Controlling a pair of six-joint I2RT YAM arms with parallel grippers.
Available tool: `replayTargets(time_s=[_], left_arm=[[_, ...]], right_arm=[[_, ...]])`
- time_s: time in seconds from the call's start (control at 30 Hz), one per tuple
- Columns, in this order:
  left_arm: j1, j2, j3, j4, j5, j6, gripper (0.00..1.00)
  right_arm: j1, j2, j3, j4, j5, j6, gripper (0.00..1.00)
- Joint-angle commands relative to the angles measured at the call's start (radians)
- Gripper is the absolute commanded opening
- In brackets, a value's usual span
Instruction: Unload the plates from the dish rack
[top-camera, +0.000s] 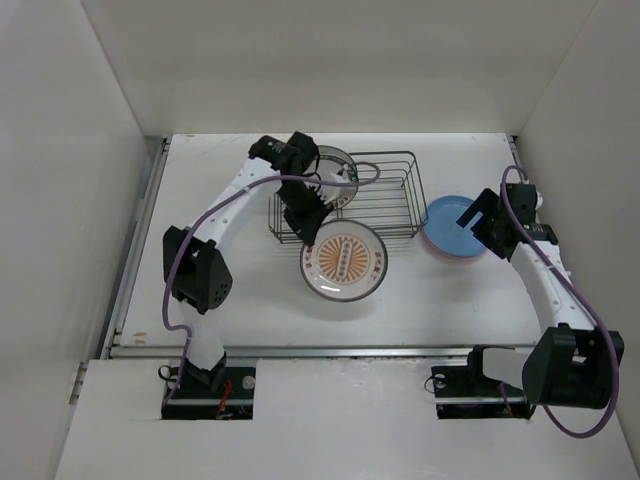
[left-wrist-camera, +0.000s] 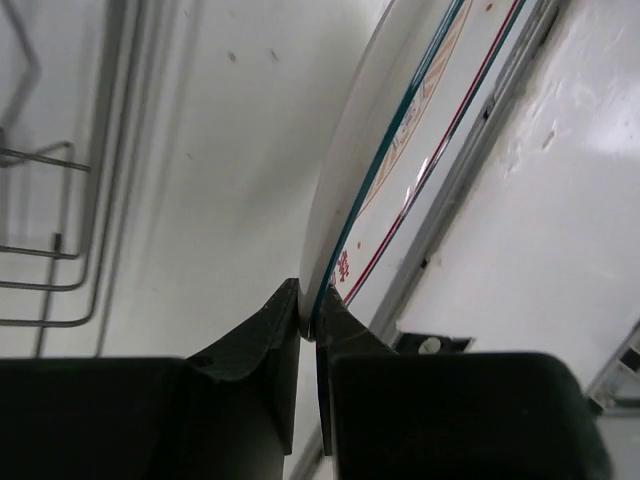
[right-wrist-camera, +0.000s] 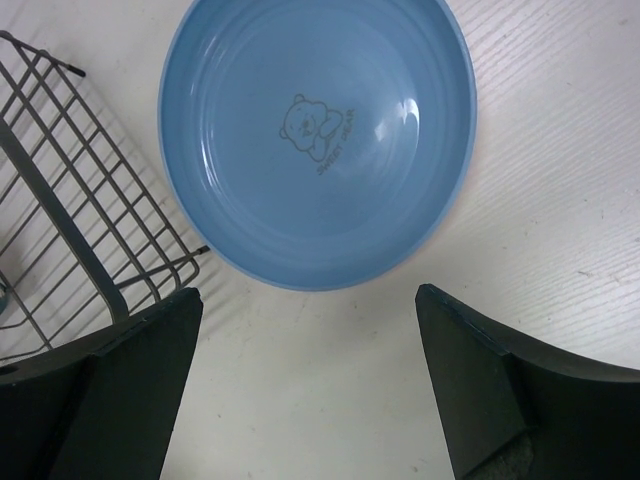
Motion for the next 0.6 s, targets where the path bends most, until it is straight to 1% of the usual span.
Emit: replayTargets(time_s=[0.0, 0.03, 0.17, 0.23, 0.37, 0.43, 0.5, 0.57], left_arm=[[-0.019, -0.003, -0.124, -0.132, 0.011, 0.049, 0.00], [-0.031, 0.009, -0.152, -0.081, -0.028, 0.035, 0.00], [-0.054, 0.034, -0.244, 0.022, -0.087, -0.023, 0.00], [-0.079, 0.044, -0.276, 0.053, -0.111, -0.048, 0.00], [-0.090, 0.055, -0.310, 0.103, -0.177, -0.080, 0.00], [-0.090, 0.066, -0.321, 0.126, -0.188, -0.094, 0.03], [-0.090, 0.066, -0.321, 0.126, -0.188, -0.094, 0.13], [-0.090, 0.066, -0.321, 0.135, -0.197, -0.094, 0.19]], right_arm=[[0.014, -0.038, -0.005, 0.019, -0.004, -0.015, 0.93], [0.023, -0.038, -0.005, 0.019, -0.004, -0.015, 0.93], [0.023, -0.049, -0.014, 0.019, -0.004, -0.015, 0.93], [0.032, -0.058, -0.024, 0.010, 0.005, -0.015, 0.93], [0.041, -0.069, -0.024, 0.010, 0.014, -0.015, 0.93], [0.052, -0.069, -0.033, 0.019, -0.001, -0.024, 0.93], [0.069, -0.069, -0.033, 0.059, -0.042, -0.068, 0.91], [0.113, -0.080, -0.022, 0.088, -0.084, -0.090, 0.90]])
